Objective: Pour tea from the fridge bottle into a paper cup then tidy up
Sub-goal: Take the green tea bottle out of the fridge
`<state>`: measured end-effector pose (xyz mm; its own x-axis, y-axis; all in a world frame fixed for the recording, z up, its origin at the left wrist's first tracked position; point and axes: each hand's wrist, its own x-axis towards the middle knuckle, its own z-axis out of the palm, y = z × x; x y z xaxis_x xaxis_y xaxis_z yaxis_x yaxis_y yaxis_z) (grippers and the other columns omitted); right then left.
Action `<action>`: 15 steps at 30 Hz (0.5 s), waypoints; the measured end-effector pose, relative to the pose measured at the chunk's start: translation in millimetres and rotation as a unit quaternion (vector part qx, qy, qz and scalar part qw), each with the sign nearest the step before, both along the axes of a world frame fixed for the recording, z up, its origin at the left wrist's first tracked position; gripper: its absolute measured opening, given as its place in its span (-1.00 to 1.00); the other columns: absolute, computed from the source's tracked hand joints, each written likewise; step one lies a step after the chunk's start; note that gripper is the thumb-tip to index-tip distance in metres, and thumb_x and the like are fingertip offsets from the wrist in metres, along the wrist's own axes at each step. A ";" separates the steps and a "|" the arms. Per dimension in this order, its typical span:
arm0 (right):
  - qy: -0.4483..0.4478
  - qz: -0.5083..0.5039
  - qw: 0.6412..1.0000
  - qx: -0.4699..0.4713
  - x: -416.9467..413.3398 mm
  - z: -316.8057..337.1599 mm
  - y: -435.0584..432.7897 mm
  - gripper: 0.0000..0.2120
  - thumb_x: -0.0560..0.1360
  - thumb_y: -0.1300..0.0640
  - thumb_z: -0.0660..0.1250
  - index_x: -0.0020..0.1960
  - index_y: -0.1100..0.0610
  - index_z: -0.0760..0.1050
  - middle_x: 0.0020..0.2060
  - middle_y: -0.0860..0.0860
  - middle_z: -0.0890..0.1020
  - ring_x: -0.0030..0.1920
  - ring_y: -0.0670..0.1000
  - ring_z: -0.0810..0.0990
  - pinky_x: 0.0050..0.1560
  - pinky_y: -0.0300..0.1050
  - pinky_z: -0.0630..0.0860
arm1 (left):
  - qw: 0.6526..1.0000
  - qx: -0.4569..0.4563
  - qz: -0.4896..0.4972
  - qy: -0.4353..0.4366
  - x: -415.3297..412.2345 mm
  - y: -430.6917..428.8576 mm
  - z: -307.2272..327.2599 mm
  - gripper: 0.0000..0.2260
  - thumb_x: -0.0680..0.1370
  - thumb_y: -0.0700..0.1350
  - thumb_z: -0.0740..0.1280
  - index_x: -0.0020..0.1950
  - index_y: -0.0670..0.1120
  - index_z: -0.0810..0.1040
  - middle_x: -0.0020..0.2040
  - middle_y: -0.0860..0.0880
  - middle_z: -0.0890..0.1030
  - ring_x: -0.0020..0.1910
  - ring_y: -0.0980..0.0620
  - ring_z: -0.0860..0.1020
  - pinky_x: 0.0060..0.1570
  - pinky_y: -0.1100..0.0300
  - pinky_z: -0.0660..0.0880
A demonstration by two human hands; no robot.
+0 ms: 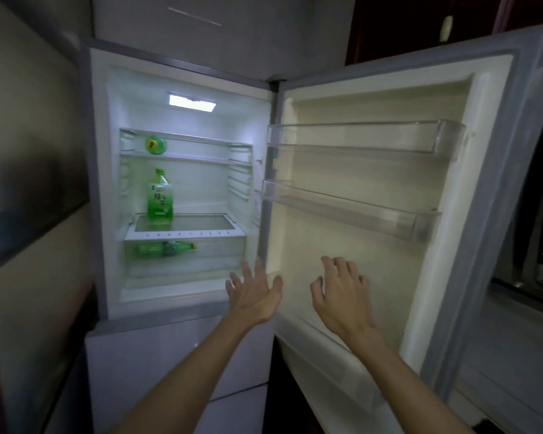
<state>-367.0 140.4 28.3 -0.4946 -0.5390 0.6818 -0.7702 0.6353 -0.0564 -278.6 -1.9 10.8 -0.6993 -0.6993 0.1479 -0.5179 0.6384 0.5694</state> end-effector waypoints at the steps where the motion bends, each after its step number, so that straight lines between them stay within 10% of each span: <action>1: -0.009 0.012 1.000 0.014 4.7 2.5 -14.4 -0.61 0.52 0.03 0.12 0.27 0.16 0.45 0.09 0.11 0.57 0.09 0.15 0.50 -0.01 0.07 0.44 | 1.000 0.004 0.022 -0.012 11.0 -12.1 2.4 -0.37 0.63 0.22 -0.08 0.60 -0.05 -0.16 0.58 -0.19 -0.21 0.55 -0.29 -0.14 0.51 -0.14 -0.17; 7: -0.066 0.076 0.992 0.081 38.2 13.8 -92.0 -0.61 0.62 -0.01 0.01 0.38 0.09 0.32 0.26 0.08 0.49 0.28 0.12 0.37 0.16 0.10 0.38 | 0.989 -0.043 0.136 -0.049 85.1 -72.1 15.4 -0.41 0.62 0.19 -0.03 0.48 -0.20 0.22 0.46 -0.27 0.26 0.41 -0.27 0.25 0.38 -0.15 0.19; 15: -0.116 0.157 0.973 0.120 85.4 1.4 -154.6 -0.59 0.64 -0.02 -0.03 0.41 0.07 0.33 0.31 0.10 0.50 0.34 0.15 0.34 0.22 0.16 0.35 | 0.980 -0.061 0.176 -0.071 154.8 -116.3 9.7 -0.45 0.64 0.16 -0.06 0.42 -0.22 0.31 0.39 -0.30 0.34 0.33 -0.26 0.34 0.33 -0.12 0.29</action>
